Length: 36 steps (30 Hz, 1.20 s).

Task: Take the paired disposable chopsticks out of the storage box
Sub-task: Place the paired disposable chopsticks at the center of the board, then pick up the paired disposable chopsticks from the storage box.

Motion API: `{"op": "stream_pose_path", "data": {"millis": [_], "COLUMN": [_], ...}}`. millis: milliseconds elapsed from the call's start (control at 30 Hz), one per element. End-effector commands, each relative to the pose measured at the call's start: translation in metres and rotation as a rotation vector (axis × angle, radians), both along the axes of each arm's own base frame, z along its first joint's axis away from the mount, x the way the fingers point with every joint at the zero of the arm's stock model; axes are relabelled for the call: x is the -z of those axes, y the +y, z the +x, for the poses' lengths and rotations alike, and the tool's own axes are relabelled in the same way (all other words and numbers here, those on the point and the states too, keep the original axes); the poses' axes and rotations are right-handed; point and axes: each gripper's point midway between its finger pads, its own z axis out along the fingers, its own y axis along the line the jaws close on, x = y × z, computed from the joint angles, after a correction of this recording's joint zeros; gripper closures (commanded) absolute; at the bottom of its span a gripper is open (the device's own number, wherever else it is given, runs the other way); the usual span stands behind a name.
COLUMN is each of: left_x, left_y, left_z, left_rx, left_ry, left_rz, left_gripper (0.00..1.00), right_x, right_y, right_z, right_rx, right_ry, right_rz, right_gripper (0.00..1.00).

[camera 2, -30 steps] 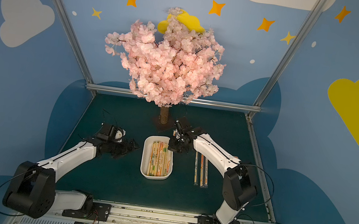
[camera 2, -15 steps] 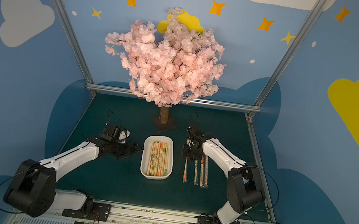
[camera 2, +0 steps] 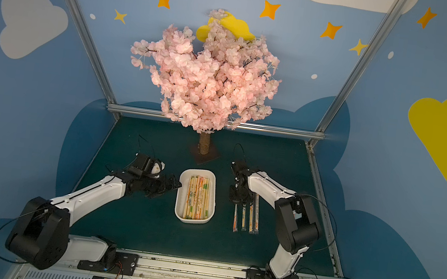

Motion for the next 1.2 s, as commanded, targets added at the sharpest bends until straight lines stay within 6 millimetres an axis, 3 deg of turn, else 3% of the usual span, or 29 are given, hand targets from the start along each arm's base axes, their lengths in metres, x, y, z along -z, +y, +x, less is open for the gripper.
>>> {"op": "stream_pose_path", "data": {"millis": [0,200,400,567,800,933,1167], "left_x": [-0.006,-0.007,0.000,0.004,0.006,0.013,0.018], "left_y": [-0.002,0.000,0.003,0.002,0.005,0.014,0.027], "left_z": [0.006,0.007,0.008,0.009,0.008,0.006,0.009], "left_rx": [-0.009,-0.021,-0.029,-0.024,-0.032,-0.062,-0.123], "left_ry": [-0.015,-0.024,-0.012,0.002,0.013,0.051,0.089], "left_rz": [0.003,0.012,0.036,0.036,0.056,0.055,-0.007], "left_gripper": [0.00,0.00,0.00,0.00,0.00,0.00,0.00], "right_x": [0.006,-0.013,-0.050,-0.085,-0.113,-0.112,-0.086], "right_y": [-0.014,-0.015,-0.004,0.019,0.067,0.101,0.150], "right_z": [-0.006,-0.003,0.001,0.005,0.006,0.004,-0.003], "right_rx": [0.012,0.019,0.033,0.040,-0.015,-0.072,-0.131], "right_ry": [0.030,-0.003,-0.060,-0.128,-0.182,-0.174,-0.123], "right_rz": [-0.049,-0.024,0.058,0.178,0.293,0.321,0.296], "right_gripper": [0.82,0.76,0.76,0.72,0.67,0.63,0.63]}}
